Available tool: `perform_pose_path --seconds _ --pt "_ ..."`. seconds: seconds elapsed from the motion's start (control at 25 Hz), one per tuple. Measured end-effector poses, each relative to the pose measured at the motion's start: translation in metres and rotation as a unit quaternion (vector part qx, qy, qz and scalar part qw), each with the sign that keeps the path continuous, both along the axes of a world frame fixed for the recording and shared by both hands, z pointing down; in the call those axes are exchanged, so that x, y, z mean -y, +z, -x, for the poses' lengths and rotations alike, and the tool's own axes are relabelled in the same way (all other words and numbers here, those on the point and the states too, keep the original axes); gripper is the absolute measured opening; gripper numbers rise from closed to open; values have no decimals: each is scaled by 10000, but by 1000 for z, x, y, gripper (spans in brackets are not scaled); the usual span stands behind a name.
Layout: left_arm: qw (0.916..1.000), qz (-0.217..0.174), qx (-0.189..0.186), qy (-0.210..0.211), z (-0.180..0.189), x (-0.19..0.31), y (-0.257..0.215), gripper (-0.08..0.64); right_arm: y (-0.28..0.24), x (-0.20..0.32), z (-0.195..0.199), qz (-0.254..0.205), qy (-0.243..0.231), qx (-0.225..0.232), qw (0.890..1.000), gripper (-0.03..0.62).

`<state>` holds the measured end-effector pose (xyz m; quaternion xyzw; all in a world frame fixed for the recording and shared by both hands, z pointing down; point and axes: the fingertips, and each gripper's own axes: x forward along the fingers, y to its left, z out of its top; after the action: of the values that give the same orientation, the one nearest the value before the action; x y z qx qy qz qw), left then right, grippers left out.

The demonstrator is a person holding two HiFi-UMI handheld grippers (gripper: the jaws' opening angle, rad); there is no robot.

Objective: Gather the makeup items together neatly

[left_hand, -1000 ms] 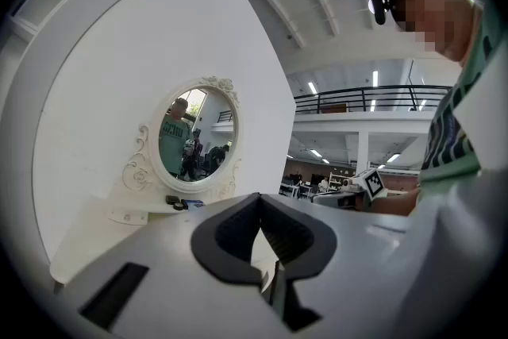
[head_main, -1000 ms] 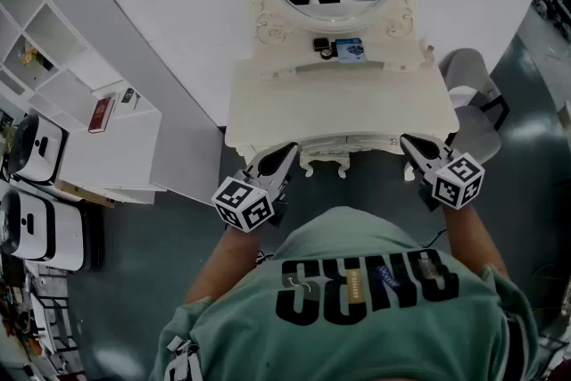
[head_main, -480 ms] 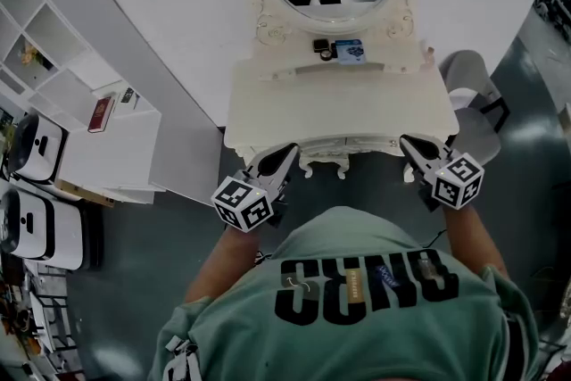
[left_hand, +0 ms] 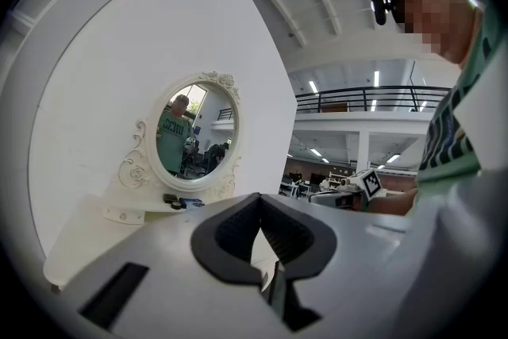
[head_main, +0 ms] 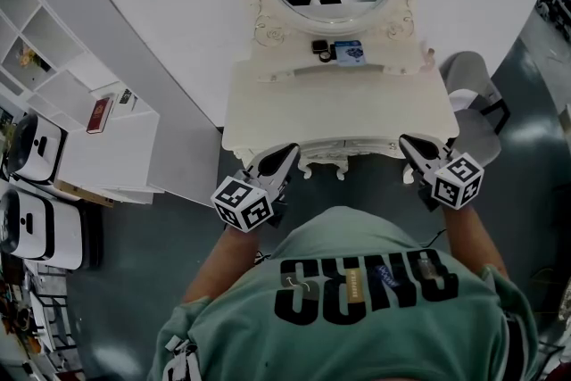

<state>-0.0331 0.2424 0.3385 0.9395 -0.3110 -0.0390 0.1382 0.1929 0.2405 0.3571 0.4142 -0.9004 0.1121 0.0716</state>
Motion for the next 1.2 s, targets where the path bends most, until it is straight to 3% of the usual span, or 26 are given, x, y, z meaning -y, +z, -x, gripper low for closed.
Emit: perform_pose_path --seconds 0.28,0.64,0.84,1.04,1.2 --pt "10000 -4 15 16 -13 14 -3 9 -14 17 -19 -92 204 365 9991 -6" --pt "9999 -64 -47 -124 -65 25 -7 9 -32 25 -56 -532 -119 79 9985 -6" --pt "9998 -4 -96 -182 -94 33 -4 9 -35 41 -76 -639 -319 145 9973 -6" --pt "9995 68 26 -301 -78 58 9 9 -29 74 -62 -639 -406 246 9968 -6" --pt "9995 81 -119 -290 -45 108 17 9 -20 119 -29 -612 -405 191 9971 -5"
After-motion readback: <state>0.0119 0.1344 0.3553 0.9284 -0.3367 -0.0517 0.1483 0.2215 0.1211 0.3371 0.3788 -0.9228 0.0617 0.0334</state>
